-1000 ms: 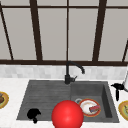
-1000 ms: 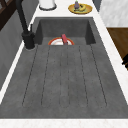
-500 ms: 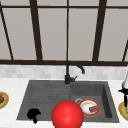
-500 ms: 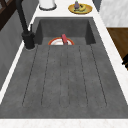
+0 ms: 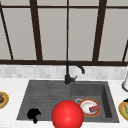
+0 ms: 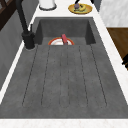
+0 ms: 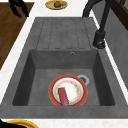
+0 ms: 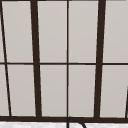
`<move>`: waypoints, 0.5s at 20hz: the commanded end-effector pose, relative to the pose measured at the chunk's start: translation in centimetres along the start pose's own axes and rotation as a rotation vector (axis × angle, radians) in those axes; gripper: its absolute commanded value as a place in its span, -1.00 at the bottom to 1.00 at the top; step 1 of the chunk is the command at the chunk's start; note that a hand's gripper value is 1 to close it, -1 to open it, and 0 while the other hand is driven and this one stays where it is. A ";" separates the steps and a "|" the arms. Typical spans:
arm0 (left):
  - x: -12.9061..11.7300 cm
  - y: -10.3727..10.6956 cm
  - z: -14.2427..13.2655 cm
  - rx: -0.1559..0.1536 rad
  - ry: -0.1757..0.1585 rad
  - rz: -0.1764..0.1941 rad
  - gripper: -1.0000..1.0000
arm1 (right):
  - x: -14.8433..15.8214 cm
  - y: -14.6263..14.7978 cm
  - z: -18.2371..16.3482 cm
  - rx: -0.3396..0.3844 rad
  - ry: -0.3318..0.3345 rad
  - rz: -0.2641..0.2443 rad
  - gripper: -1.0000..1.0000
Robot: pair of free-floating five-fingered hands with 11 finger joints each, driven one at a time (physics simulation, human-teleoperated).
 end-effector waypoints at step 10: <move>0.0 0.0 0.0 0.000 0.000 0.000 0.00 | -1.6 6.1 -5.2 -0.021 -0.092 0.072 -1.00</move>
